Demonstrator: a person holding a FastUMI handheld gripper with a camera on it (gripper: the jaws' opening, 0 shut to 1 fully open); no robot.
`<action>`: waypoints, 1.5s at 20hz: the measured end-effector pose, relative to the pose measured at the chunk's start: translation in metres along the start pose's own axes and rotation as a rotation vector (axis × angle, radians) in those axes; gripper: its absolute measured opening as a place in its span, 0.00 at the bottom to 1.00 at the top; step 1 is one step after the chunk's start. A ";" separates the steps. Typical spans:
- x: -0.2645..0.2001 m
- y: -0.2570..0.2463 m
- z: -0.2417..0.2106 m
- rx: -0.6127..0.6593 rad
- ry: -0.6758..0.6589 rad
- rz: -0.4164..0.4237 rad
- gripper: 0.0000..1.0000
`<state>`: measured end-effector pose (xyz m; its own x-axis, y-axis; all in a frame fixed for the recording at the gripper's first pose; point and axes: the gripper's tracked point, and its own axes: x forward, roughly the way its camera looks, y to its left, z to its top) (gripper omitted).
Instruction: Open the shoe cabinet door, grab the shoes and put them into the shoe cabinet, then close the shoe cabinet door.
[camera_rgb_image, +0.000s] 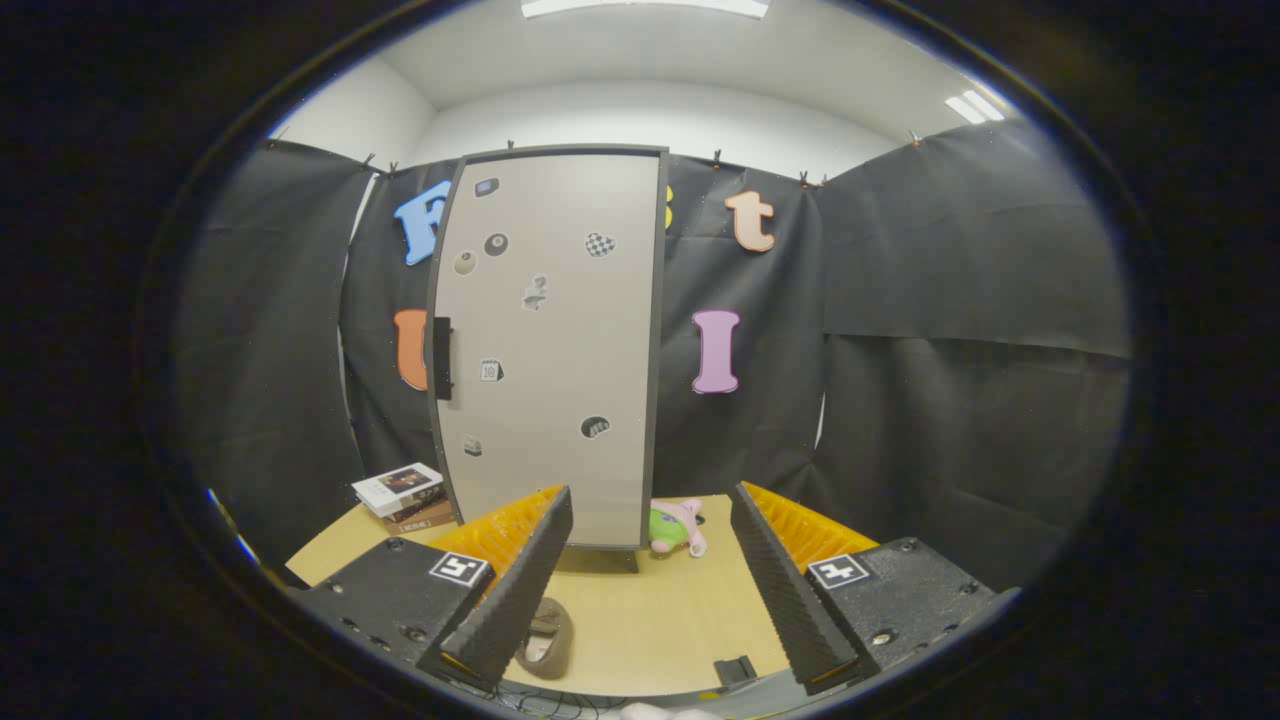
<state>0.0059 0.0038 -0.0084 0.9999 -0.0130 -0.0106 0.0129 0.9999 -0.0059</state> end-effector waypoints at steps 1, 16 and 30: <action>0.002 0.000 -0.002 -0.001 0.004 0.003 1.00; 0.077 0.081 0.035 0.038 -0.028 0.084 1.00; 0.224 0.273 0.094 0.062 -0.054 0.306 1.00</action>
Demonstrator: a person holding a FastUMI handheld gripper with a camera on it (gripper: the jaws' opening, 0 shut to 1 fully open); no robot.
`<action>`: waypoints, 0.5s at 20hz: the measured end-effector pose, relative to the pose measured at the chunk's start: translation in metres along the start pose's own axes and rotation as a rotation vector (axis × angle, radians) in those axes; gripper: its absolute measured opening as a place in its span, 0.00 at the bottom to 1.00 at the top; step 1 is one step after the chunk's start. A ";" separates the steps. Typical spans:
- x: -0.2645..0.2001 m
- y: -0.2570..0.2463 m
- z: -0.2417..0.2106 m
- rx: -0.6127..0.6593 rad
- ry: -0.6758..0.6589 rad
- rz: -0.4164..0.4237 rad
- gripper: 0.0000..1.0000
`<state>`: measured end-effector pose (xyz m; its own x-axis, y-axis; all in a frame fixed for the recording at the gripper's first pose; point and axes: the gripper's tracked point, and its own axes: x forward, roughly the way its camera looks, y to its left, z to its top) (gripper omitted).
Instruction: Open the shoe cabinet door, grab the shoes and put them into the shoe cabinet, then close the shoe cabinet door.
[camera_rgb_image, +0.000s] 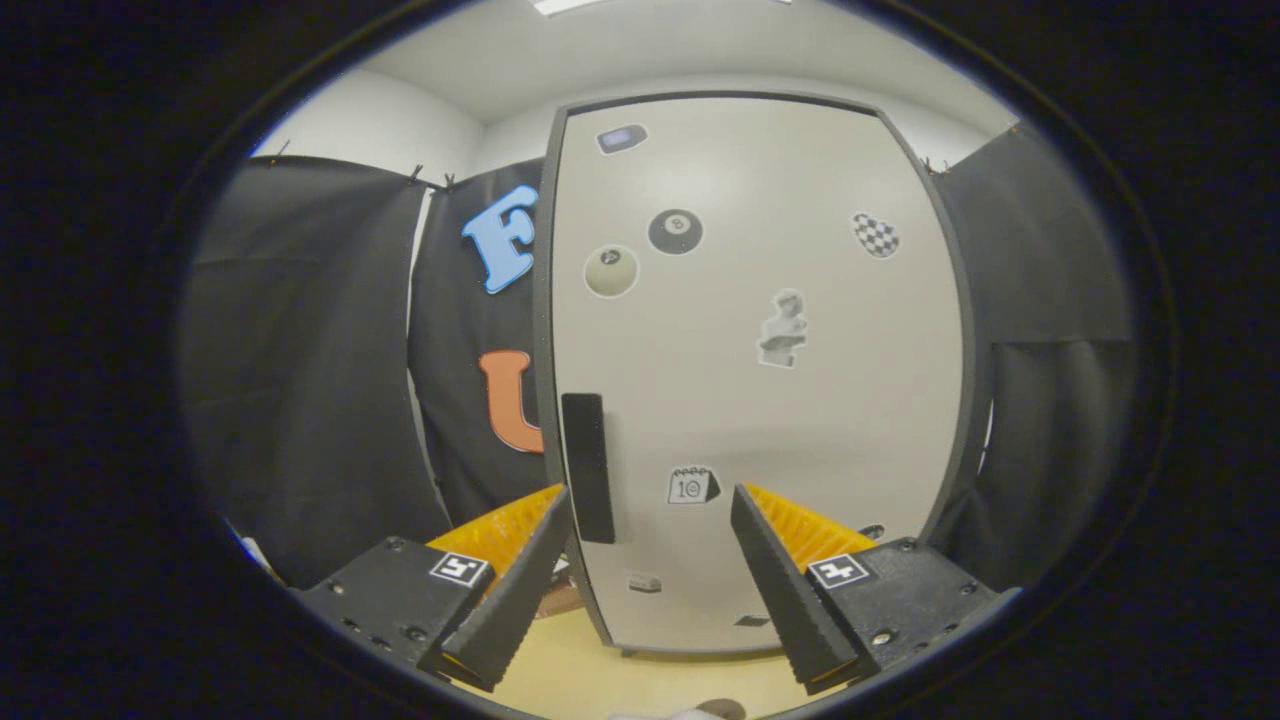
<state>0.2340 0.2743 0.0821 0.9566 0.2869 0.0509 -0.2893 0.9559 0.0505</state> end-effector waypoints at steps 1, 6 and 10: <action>0.011 0.007 0.000 0.003 0.002 0.005 1.00; 0.058 0.030 -0.007 -0.022 0.025 0.002 0.93; 0.075 0.032 -0.023 0.013 0.073 -0.031 0.72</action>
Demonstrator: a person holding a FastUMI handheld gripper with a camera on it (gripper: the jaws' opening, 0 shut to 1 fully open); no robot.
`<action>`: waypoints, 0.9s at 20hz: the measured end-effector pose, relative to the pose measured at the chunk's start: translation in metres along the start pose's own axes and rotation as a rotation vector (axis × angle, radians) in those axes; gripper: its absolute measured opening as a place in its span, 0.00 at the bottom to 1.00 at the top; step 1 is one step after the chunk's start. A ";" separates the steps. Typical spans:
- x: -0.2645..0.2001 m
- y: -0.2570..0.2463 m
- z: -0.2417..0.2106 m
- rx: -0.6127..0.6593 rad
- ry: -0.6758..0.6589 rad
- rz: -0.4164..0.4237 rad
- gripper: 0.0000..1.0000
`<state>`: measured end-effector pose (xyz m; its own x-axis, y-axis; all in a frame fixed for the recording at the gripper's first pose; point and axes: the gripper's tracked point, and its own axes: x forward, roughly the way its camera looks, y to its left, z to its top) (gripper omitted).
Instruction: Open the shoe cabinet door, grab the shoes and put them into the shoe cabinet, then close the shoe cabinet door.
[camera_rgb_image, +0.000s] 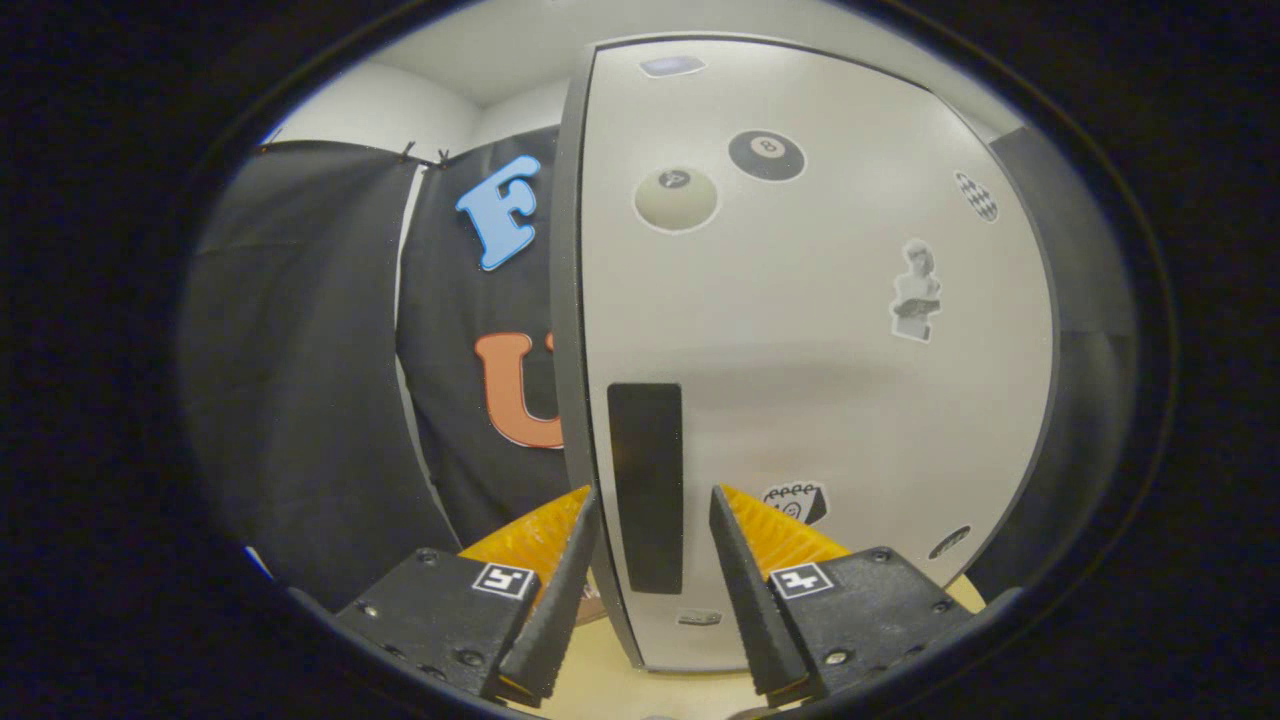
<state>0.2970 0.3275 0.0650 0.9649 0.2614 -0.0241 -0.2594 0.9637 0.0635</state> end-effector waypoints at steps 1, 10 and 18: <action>0.002 -0.001 -0.005 0.007 0.013 -0.008 0.66; 0.010 0.000 -0.014 -0.030 0.041 0.001 0.36; -0.042 -0.003 -0.022 -0.034 0.045 0.122 0.30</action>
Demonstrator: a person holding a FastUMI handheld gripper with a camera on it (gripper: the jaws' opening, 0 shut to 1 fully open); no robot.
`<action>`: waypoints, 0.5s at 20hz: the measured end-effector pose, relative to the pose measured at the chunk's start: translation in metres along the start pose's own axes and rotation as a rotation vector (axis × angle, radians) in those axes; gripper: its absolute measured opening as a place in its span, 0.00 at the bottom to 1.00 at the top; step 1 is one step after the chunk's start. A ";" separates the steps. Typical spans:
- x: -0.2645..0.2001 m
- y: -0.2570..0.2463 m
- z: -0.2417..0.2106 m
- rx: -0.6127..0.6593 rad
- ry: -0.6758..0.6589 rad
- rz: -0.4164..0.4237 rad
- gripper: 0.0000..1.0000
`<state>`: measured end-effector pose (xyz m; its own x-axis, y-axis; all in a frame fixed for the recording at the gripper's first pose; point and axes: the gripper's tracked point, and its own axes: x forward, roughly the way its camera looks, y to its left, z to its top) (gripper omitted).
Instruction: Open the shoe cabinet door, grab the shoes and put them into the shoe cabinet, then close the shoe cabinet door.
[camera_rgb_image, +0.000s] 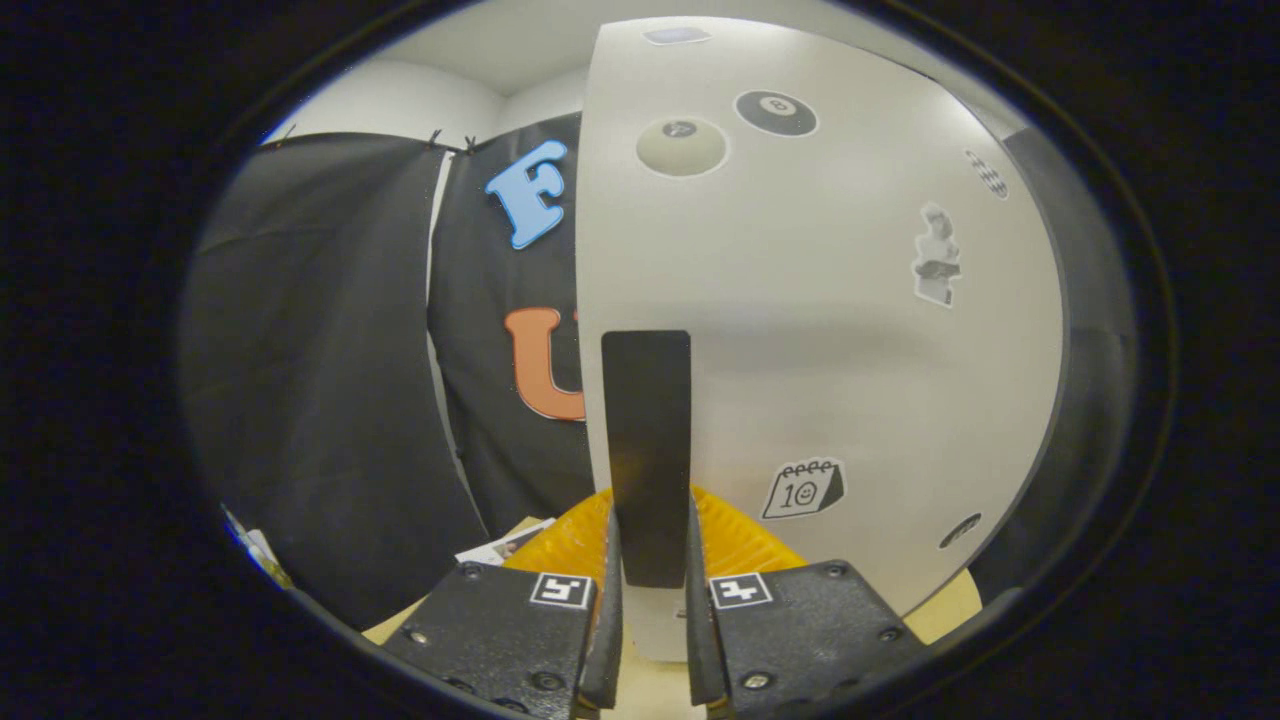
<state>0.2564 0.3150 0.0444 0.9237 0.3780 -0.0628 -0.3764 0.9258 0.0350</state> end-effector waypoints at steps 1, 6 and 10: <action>-0.013 0.000 -0.002 -0.006 0.000 0.012 0.30; -0.078 -0.008 -0.010 0.015 -0.010 0.072 0.28; -0.124 -0.025 -0.020 -0.002 -0.012 0.074 0.28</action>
<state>0.1495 0.2452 0.0318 0.8939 0.4456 -0.0483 -0.4443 0.8951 0.0371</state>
